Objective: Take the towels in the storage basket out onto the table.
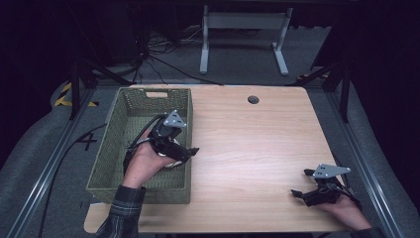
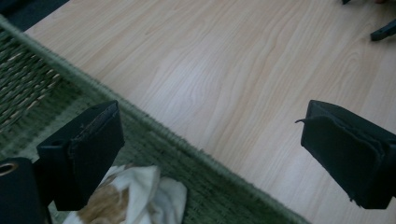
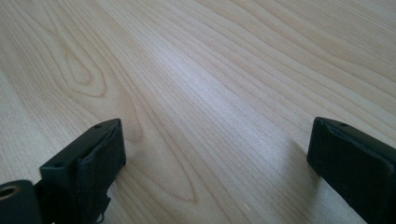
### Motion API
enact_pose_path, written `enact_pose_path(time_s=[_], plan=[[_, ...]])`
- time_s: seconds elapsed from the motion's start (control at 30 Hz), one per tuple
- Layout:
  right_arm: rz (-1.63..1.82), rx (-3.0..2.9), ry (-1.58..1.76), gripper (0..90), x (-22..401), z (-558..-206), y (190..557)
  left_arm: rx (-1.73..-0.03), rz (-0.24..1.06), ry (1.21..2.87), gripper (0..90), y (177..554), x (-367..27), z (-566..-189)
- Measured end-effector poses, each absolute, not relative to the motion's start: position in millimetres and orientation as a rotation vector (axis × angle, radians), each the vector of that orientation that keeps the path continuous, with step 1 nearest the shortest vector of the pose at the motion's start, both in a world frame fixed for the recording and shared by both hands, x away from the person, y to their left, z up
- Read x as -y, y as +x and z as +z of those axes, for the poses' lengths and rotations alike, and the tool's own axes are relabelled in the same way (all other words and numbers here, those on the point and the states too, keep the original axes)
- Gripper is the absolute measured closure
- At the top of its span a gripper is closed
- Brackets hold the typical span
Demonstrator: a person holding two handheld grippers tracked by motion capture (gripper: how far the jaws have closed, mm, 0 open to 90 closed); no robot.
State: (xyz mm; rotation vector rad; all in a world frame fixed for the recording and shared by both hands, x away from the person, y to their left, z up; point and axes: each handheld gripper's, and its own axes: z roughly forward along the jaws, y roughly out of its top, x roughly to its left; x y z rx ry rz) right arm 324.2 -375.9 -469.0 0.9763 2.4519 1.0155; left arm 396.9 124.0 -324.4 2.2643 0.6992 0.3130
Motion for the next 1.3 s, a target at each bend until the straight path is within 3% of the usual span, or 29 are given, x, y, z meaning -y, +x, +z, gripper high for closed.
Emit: enact_pose_path(time_s=[0.47,1.3], plan=[[1.014,-2.453,0.976,4.5,376,-469,324,-0.847,0.357,2.271,12.7,409,-164,-350],[1.014,-2.453,0.976,4.5,376,-469,324,-0.985,0.287,2.372,10.8,427,-169,-405]])
